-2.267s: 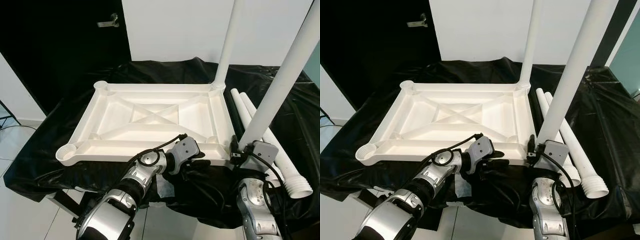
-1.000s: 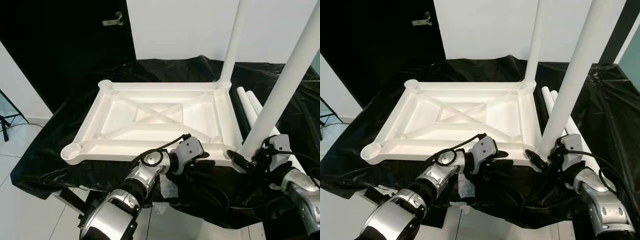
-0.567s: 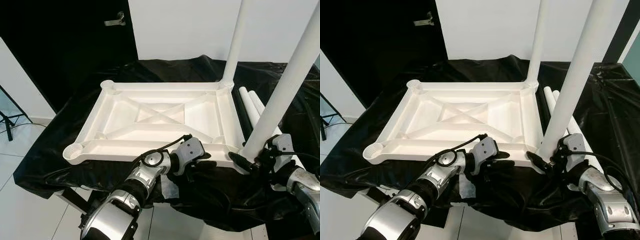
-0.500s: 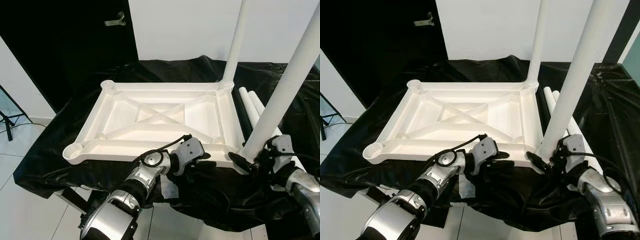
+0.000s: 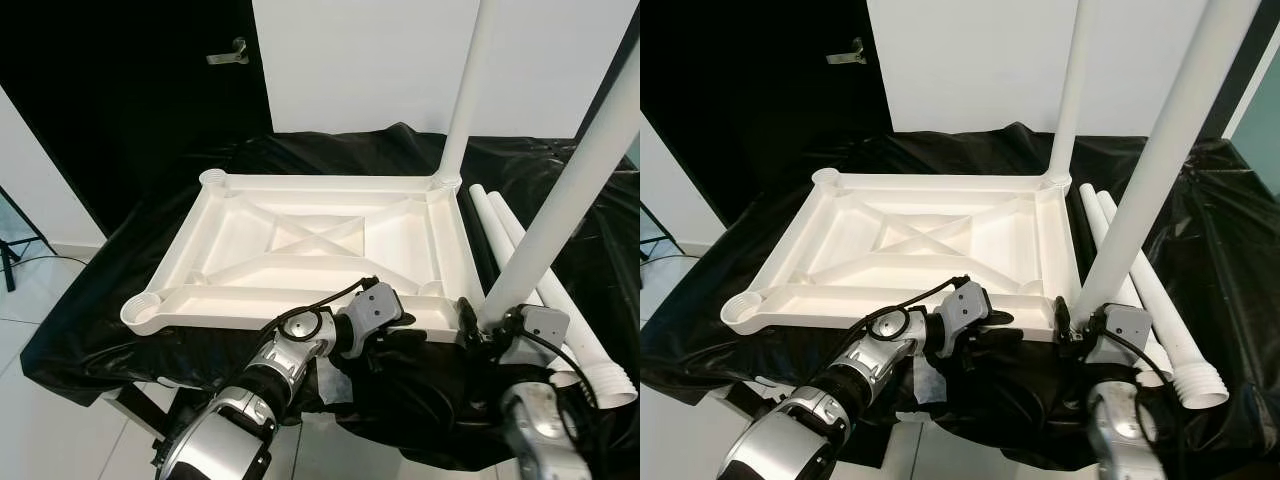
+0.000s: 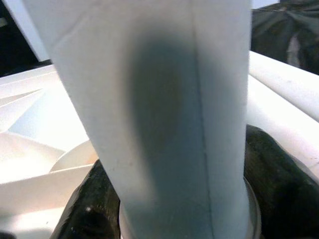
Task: Building children table
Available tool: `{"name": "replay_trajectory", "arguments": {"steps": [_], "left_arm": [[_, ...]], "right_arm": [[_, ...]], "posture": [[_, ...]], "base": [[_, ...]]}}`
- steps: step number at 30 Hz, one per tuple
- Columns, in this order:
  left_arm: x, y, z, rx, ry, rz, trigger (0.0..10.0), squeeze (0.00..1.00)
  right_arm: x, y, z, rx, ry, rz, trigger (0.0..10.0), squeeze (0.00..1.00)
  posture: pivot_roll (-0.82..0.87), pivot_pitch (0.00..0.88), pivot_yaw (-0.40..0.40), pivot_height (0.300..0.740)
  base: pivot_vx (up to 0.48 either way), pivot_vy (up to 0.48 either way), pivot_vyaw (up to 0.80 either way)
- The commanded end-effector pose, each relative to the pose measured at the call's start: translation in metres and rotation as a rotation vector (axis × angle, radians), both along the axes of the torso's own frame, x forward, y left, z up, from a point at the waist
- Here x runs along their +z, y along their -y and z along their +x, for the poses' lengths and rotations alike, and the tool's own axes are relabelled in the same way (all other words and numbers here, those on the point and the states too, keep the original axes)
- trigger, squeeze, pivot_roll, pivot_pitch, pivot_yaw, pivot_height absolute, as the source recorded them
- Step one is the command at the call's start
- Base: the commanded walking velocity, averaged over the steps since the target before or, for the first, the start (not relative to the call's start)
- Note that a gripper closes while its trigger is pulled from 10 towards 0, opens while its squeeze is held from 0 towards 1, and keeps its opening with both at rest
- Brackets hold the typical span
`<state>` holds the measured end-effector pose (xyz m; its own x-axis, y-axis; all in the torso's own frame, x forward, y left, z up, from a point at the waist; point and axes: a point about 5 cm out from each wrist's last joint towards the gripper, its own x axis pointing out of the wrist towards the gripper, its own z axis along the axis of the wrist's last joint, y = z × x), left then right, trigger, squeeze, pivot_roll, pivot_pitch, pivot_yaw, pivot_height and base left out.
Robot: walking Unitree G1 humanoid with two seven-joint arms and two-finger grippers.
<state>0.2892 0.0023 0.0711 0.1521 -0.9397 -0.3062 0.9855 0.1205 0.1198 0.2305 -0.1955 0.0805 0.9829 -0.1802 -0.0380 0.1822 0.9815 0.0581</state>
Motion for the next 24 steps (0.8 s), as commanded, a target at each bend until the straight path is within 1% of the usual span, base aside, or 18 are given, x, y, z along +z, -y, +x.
{"name": "replay_trajectory", "arguments": {"steps": [1,2,3,5,8,9,11,12,14,15,17,18,19,20,21,22,23,24], "left_arm": [[-0.04,-0.017,-0.021,-0.03,-0.172,0.142,10.0,0.0],[-0.04,-0.016,-0.021,-0.033,-0.172,0.143,10.0,0.0],[-0.04,-0.016,-0.021,-0.033,-0.172,0.143,10.0,0.0],[-0.039,-0.015,-0.02,-0.033,-0.168,0.141,10.0,0.0],[-0.038,-0.014,-0.02,-0.029,-0.167,0.139,10.0,0.0],[-0.039,-0.014,-0.02,-0.029,-0.167,0.138,10.0,0.0],[-0.039,-0.014,-0.021,-0.029,-0.168,0.139,10.0,0.0],[-0.04,-0.015,-0.021,-0.029,-0.17,0.139,10.0,0.0],[-0.041,-0.015,-0.022,-0.029,-0.171,0.14,10.0,0.0],[-0.041,-0.016,-0.023,-0.029,-0.172,0.14,10.0,0.0],[-0.041,-0.016,-0.023,-0.029,-0.173,0.141,10.0,0.0],[-0.041,-0.016,-0.023,-0.029,-0.173,0.141,10.0,0.0],[-0.041,-0.016,-0.023,-0.029,-0.174,0.14,10.0,0.0],[-0.041,-0.015,-0.023,-0.028,-0.175,0.139,10.0,0.0],[-0.041,-0.015,-0.023,-0.028,-0.175,0.139,10.0,0.0],[-0.041,-0.015,-0.023,-0.028,-0.176,0.138,10.0,0.0],[-0.041,-0.015,-0.023,-0.028,-0.176,0.138,10.0,0.0],[-0.041,-0.014,-0.023,-0.03,-0.177,0.136,10.0,0.0]], "right_arm": [[-0.026,0.014,-0.01,-0.113,-0.137,0.073,0.0,0.0],[-0.021,0.01,-0.006,-0.131,-0.114,0.07,0.0,0.0],[-0.021,0.01,-0.006,-0.131,-0.114,0.07,0.0,0.0],[-0.014,-0.003,0.001,-0.093,-0.081,0.028,0.0,0.0],[-0.014,-0.006,0.002,-0.087,-0.078,0.004,0.0,0.0],[-0.014,-0.007,0.002,-0.087,-0.077,-0.007,1.7,0.0],[-0.013,-0.007,0.002,-0.085,-0.076,-0.014,1.7,0.0],[-0.013,-0.008,0.003,-0.07,-0.078,-0.029,10.0,0.0],[-0.013,-0.008,0.004,-0.06,-0.079,-0.038,10.0,0.0],[-0.01,-0.011,0.006,-0.024,-0.059,-0.05,10.0,1.0],[-0.006,-0.014,0.007,0.015,-0.038,-0.06,10.0,1.0],[-0.006,-0.014,0.007,0.015,-0.038,-0.06,10.0,1.0],[-0.001,-0.021,0.011,0.12,-0.012,-0.083,10.0,1.0],[0.007,-0.027,0.016,0.231,0.018,-0.118,10.0,0.15],[0.007,-0.027,0.016,0.231,0.018,-0.118,10.0,0.15],[0.012,-0.031,0.019,0.301,0.034,-0.143,10.0,0.0],[0.012,-0.031,0.019,0.301,0.034,-0.143,10.0,0.0],[0.017,-0.032,0.022,0.414,0.035,-0.185,10.0,0.0]], "posture": [[-0.15,0.0,0.035,0.74],[-0.15,0.0,0.033,0.74],[-0.15,0.0,0.033,0.74],[-0.14,0.0,0.025,0.74],[-0.14,0.0,0.023,0.74],[-0.14,0.0,0.022,0.74],[-0.14,0.0,0.022,0.74],[-0.14,0.0,0.022,0.74],[-0.14,0.0,0.022,0.74],[-0.14,0.0,0.021,0.74],[-0.14,0.0,0.021,0.74],[-0.14,0.0,0.021,0.74],[-0.14,0.0,0.021,0.74],[-0.15,0.0,0.023,0.74],[-0.15,0.0,0.023,0.74],[-0.15,0.0,0.023,0.74],[-0.15,0.0,0.023,0.74],[-0.16,0.0,0.025,0.74]], "base": [[0.0,0.0,0.0],[0.0,0.0,0.0],[0.0,0.0,0.0],[0.0,0.0,0.0],[0.0,0.0,0.0],[0.0,0.0,0.0],[0.0,0.0,0.0],[0.0,0.0,0.0],[0.0,0.0,0.0],[0.0,0.0,0.0],[0.0,0.0,0.0],[0.0,0.0,0.0],[0.0,0.0,0.0],[0.0,0.0,0.0],[0.0,0.0,0.0],[0.0,0.0,0.0],[0.0,0.0,0.0],[0.0,0.0,0.0]]}}
